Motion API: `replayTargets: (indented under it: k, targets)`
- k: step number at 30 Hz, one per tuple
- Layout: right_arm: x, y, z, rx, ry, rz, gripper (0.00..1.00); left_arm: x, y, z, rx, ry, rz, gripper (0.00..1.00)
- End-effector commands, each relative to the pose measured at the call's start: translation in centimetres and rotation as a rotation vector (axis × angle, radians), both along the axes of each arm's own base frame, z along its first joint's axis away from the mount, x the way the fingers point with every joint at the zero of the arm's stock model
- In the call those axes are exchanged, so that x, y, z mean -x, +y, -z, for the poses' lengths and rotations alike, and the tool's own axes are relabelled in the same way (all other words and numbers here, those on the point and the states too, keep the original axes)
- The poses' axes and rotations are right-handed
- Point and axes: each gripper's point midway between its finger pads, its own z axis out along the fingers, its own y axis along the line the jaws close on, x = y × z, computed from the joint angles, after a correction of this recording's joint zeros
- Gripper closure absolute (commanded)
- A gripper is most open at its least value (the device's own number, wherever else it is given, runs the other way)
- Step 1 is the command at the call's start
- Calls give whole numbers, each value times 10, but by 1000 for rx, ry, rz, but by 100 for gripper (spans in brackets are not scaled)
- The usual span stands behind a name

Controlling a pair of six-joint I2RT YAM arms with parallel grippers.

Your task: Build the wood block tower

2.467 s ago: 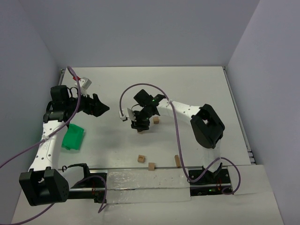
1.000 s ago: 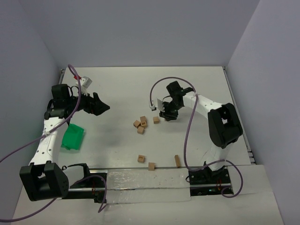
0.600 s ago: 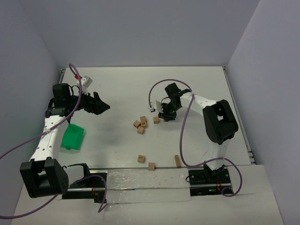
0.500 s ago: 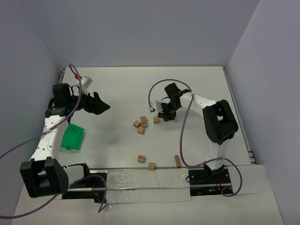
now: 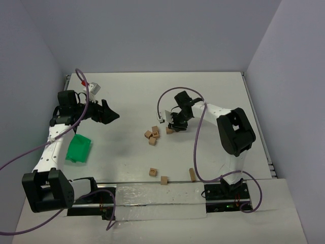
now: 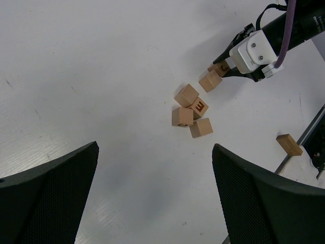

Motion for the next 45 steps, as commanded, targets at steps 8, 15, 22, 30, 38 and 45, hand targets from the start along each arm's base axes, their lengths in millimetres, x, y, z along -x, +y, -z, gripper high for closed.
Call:
replayTargets:
  k: [8,15,22,30,38,45]
  targets:
    - [-5,11,0,17,-34,-41,85,-11,1,-23,-8,-105,19,2]
    - [0,10,1,22,-28,-44,85,-10,1,-24,-6,-105,21,2]
    - [5,8,2,25,-24,-44,85,-11,0,-24,-3,-106,23,2]
    - [8,9,4,35,-19,-46,84,-10,1,-24,-4,-107,22,1]
    - [11,10,6,40,-11,-44,83,-11,0,-24,-1,-103,22,2]
    - [14,12,5,45,-9,-41,81,-12,0,-25,-1,-106,21,2]
